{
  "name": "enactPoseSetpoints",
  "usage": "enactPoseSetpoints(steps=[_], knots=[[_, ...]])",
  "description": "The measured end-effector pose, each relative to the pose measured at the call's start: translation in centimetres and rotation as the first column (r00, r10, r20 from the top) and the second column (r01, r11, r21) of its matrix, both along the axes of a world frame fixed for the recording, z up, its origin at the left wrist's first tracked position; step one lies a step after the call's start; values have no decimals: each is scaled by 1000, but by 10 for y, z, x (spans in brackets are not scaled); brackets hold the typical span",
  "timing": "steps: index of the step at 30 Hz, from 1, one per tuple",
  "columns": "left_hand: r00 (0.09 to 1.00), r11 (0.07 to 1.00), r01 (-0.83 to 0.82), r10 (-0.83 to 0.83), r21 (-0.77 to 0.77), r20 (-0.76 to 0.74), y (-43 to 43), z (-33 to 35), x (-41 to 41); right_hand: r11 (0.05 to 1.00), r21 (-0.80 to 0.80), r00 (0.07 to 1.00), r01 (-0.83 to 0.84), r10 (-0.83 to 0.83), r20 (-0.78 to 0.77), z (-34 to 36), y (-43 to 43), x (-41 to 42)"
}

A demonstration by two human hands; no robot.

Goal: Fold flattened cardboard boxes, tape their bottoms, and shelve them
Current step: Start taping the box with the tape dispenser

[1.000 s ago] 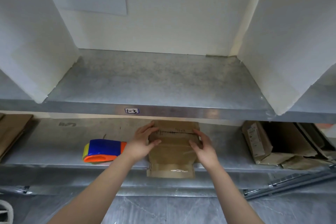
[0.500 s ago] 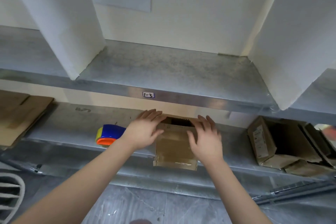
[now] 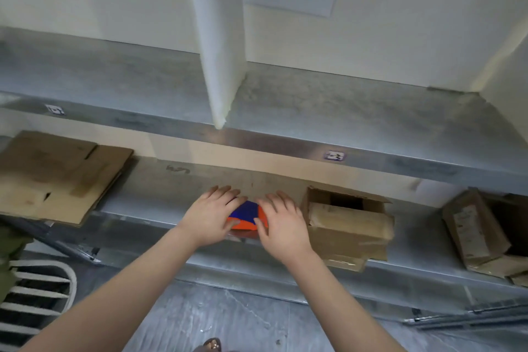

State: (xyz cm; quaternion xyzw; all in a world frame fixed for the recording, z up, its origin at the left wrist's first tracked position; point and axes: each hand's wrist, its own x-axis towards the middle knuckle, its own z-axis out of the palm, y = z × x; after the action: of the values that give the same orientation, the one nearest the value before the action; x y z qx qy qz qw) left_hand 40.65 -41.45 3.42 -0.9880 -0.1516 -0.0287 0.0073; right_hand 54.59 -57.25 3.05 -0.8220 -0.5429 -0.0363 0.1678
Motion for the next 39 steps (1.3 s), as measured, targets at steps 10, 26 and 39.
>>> enactPoseSetpoints(steps=[10, 26, 39], knots=[[983, 986, 146, -154, -84, -96, 48, -31, -8, 985, -71, 979, 155, -162, -119, -41, 7, -15], [979, 907, 47, -125, -419, -162, 68, -40, 25, 869, -385, 829, 309, -445, -339, -87, 16, -1], [988, 874, -54, -24, -483, -154, 96, -32, -10, 832, -427, 830, 355, -490, -264, -98, 30, -3]])
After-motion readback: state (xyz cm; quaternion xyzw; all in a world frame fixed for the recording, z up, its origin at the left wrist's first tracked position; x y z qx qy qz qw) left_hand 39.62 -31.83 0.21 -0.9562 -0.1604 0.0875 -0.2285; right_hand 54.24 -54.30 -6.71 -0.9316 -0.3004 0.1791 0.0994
